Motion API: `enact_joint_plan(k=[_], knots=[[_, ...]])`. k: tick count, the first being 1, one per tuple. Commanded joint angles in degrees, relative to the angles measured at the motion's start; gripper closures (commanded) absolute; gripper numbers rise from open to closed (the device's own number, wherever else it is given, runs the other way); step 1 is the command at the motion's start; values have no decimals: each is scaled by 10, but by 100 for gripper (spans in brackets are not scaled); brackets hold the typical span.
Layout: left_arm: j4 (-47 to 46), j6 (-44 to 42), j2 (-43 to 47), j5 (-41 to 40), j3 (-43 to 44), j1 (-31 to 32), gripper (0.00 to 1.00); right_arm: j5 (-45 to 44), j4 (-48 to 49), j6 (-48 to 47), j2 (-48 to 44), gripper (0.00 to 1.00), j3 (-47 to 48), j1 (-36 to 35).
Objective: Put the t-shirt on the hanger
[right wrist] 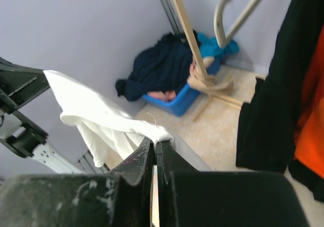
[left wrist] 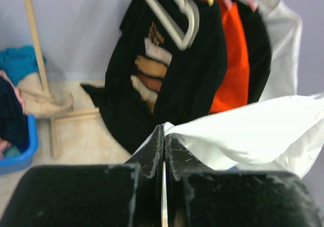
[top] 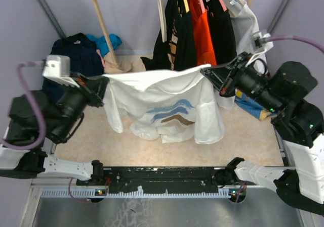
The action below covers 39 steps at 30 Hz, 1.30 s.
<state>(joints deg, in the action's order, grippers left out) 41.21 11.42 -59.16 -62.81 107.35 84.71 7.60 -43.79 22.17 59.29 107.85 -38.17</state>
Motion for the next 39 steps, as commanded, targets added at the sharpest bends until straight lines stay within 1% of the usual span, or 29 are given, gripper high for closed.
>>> enact_joint_plan(k=[1, 4, 8, 9, 11, 12, 14, 17, 19, 22, 30, 35, 36, 38, 39], knots=[[104, 136, 5, -2, -87, -3, 100, -12, 27, 27, -21, 100, -99, 4], [168, 270, 12, 28, -175, -2, 100, -14, 33, 47, -52, 100, -196, 4], [209, 408, 15, 66, -301, -8, 100, -22, 42, 72, -99, 100, -324, 4], [213, 427, 17, 75, -327, -12, 100, -26, 43, 77, -110, 100, -355, 4], [189, 441, 26, 103, -378, -29, 100, -35, 46, 88, -122, 100, -411, 4], [168, 437, 33, 133, -404, -45, 100, -41, 48, 95, -126, 100, -436, 4], [107, 403, 43, 194, -459, -100, 100, -52, 54, 106, -125, 100, -485, 5], [10, 337, 44, 314, -532, -209, 100, -63, 78, 116, -111, 100, -537, 4], [-28, 312, 38, 358, -567, -262, 100, -74, 95, 115, -94, 100, -557, 5], [-64, 292, 21, 375, -589, -304, 100, -91, 113, 105, -59, 100, -558, 7], [-111, 245, -62, 385, -575, -419, 100, -94, 168, 74, 56, 100, -523, 37], [-151, 224, -85, 411, -600, -499, 100, -101, 185, 58, 109, 100, -513, 45], [-160, 219, -92, 423, -606, -510, 97, -100, 188, 55, 116, 100, -513, 47], [-165, 216, -112, 430, -607, -520, 87, -100, 186, 47, 131, 99, -510, 48], [-165, 214, -121, 433, -605, -520, 81, -99, 184, 43, 135, 94, -508, 49]])
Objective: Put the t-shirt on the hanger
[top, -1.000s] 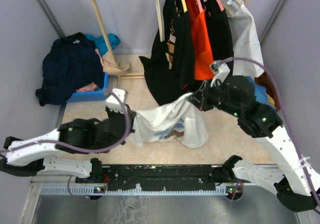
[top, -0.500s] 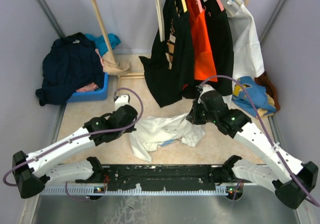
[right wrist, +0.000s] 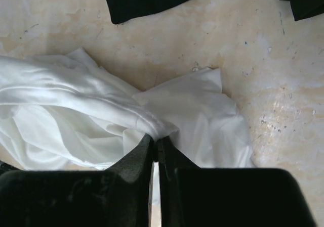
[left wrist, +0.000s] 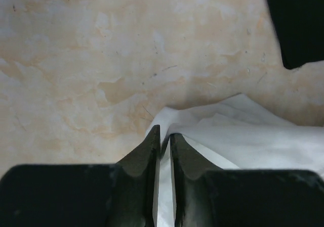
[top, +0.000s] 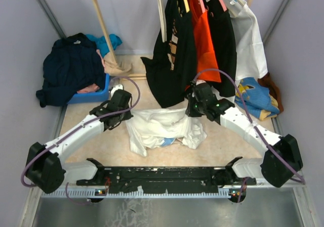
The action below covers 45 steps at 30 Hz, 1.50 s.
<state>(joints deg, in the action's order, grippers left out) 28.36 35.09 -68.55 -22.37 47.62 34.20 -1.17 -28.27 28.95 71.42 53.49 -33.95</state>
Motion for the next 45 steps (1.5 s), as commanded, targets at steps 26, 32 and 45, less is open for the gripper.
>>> enact_joint_plan(k=[26, 32, 45], knots=[[42, -71, 87, 148, 67, -15, 33, 43, 16, -94, 11, 42, 447, 6], [52, -80, 100, 156, 60, -15, 33, 60, 91, -86, 53, 45, 496, 6], [33, -79, 108, 177, 28, -14, 33, 29, 102, -120, 132, 55, 592, 6]])
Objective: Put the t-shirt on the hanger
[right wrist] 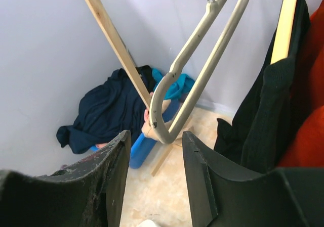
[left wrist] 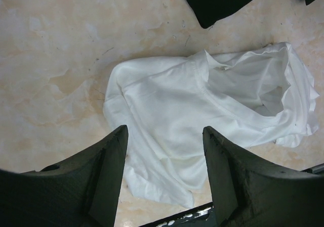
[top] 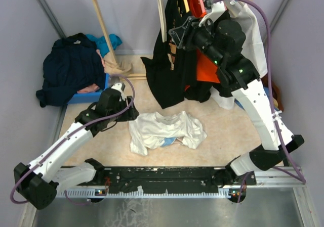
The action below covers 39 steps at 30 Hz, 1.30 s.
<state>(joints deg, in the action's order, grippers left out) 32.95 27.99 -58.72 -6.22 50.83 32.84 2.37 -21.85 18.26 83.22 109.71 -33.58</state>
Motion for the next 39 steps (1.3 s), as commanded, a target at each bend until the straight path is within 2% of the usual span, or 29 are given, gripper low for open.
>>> enact_joint_plan(k=[1, 9, 19, 32, 39], knots=[[-13, -9, 10, 16, -4, -1, 33, -2, 43, -13, 17, 55, 30, 2], [-11, -12, 22, 9, -5, -1, 33, 10, 59, -7, 45, 56, 52, 2], [-5, -15, 34, -1, -1, -1, 32, -28, 36, -18, 73, 72, 89, 2], [0, -16, 44, -3, 6, -1, 32, -71, -4, -49, 109, 74, 132, 2], [-1, -19, 56, -11, 3, -1, 31, -65, 5, -53, 106, 85, 117, 2]])
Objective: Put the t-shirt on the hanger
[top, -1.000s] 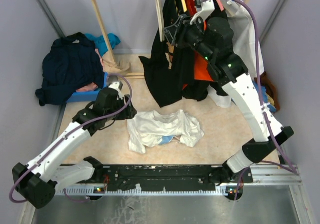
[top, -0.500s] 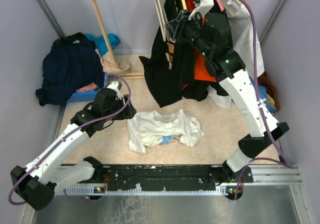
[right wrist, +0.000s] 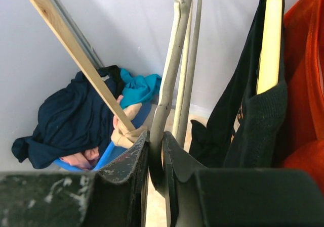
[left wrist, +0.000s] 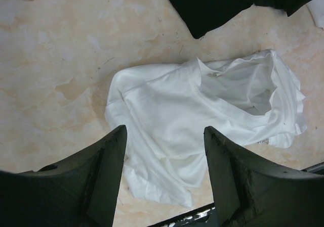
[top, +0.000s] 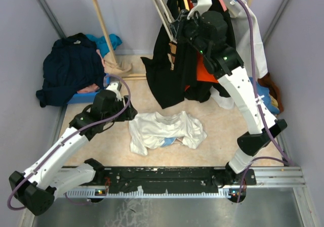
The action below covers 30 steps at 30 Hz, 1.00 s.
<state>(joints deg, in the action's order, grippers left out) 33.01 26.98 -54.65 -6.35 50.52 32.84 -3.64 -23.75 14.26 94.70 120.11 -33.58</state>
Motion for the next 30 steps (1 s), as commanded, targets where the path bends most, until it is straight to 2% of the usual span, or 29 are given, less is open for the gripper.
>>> enact_joint_plan(k=[1, 5, 7, 8, 11, 13, 17, 18, 30], knots=[[-2, -9, 16, -11, 5, -1, 31, -1, 29, -13, -14, 86, 6, 2], [-2, -10, 18, -10, 3, -1, 31, 31, 66, -15, -42, 82, -27, 2], [0, -10, 18, -10, 4, -1, 31, 45, 76, -16, -49, 62, -33, 2], [1, -10, 18, -10, 6, -1, 31, 47, 76, -15, -50, 57, -31, 2], [3, -11, 21, -10, 6, -1, 31, 45, 76, -13, -51, 56, -27, 2], [4, -11, 22, -10, 7, -1, 31, 44, 78, -14, -53, 60, -27, 1], [6, -11, 26, -11, 5, -1, 31, 45, 91, -13, -61, 82, -40, 2], [6, -11, 27, -11, 5, -1, 31, 46, 92, -13, -60, 85, -40, 2], [11, -14, 48, -21, -2, -1, 30, 99, 113, 19, -21, 94, -15, -4]])
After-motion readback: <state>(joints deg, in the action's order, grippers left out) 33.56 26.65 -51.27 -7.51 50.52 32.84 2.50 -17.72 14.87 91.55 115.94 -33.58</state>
